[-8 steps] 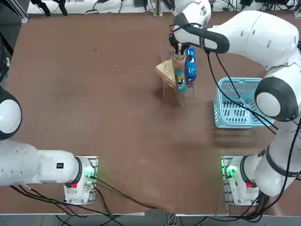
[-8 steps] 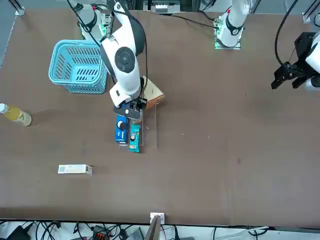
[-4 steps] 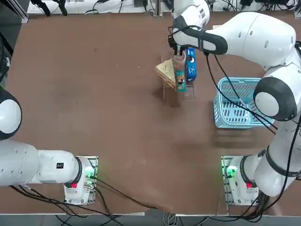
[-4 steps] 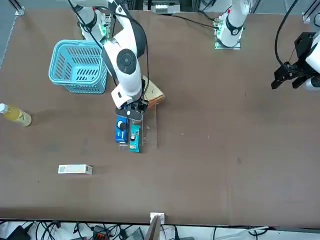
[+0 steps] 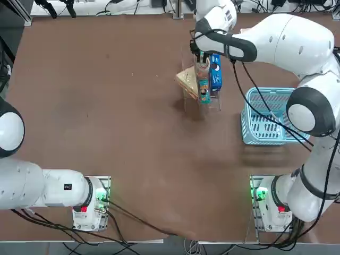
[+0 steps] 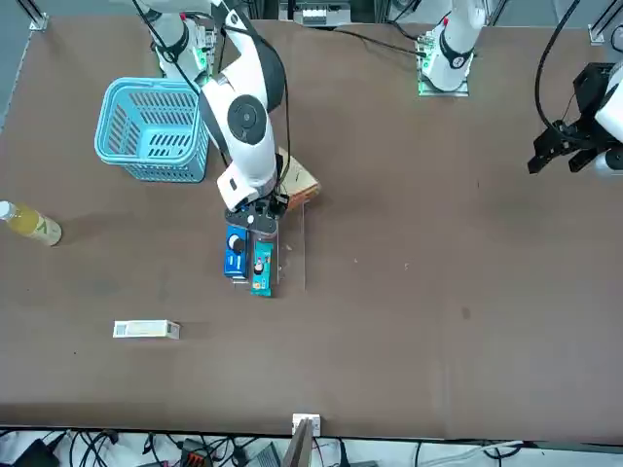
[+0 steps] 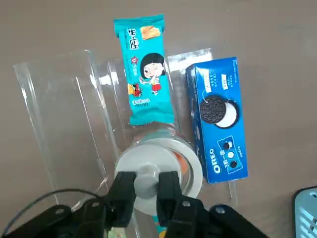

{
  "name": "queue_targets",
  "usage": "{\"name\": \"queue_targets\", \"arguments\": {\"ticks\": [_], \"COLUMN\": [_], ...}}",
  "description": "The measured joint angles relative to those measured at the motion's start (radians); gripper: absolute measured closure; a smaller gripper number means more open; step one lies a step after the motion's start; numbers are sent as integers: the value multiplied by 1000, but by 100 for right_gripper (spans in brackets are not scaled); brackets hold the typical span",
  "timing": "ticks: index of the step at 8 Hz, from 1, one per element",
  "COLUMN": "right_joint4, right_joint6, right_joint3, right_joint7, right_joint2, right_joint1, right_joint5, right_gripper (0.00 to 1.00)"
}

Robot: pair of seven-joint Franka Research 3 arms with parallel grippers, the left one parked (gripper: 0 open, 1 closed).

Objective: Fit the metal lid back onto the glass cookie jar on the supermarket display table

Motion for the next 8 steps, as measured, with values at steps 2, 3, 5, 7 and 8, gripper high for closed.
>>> {"name": "queue_targets", "arguments": {"ticks": [2,3,5,7,8], "right_joint4": [-4,-16,-44,-58,-65], "right_joint6": [0,0,0,6,18], "right_joint3": [0,0,0,0,-1], "right_joint7": [0,0,0,0,0], "right_joint2": [-8,-20,-43,-52,-53], "right_joint1": [0,0,0,-1,-2], "right_joint5": [0,0,0,0,0], "right_gripper": [73,73,73,73,73]}}
